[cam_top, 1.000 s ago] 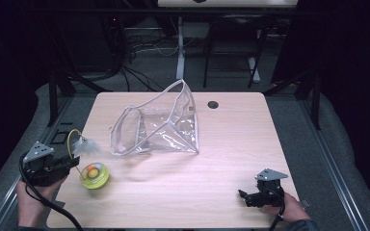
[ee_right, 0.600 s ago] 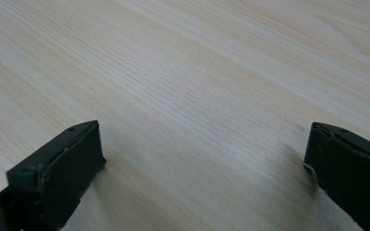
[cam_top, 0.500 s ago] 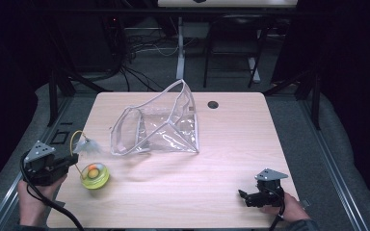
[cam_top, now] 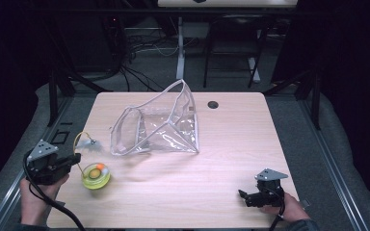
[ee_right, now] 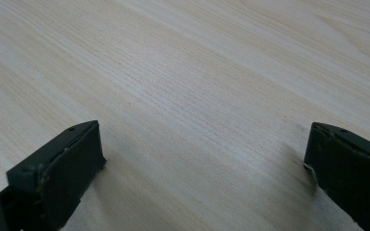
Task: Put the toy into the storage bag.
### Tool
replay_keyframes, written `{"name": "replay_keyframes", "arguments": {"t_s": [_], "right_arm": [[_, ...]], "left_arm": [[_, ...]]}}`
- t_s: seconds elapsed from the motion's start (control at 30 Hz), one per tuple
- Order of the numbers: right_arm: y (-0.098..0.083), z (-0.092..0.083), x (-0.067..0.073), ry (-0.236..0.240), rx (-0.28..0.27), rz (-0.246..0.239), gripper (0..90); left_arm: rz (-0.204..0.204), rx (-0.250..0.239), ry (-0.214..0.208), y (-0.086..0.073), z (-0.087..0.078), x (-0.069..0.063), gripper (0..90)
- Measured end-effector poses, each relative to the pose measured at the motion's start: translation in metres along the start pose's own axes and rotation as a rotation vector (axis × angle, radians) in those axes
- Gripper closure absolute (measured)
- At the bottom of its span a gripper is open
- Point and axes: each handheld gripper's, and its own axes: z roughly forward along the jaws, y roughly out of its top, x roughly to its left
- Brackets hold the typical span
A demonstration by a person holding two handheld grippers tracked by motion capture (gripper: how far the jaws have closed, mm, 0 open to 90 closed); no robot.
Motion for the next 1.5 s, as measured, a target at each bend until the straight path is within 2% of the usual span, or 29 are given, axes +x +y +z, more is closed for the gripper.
{"name": "replay_keyframes", "arguments": {"t_s": [0.3, 0.6, 1.5], "right_arm": [[0.000, 0.000, 0.000, 0.001, 0.005, -0.004, 0.0], [0.000, 0.000, 0.000, -0.001, 0.001, 0.000, 0.0], [0.000, 0.000, 0.000, -0.002, 0.005, -0.001, 0.0]], "left_arm": [[0.019, 0.011, -0.010, 0.004, 0.001, -0.003, 87.6], [0.013, -0.004, -0.021, 0.007, -0.006, -0.002, 87.6], [0.041, -0.011, 0.000, 0.028, -0.016, 0.000, 87.6]]}}
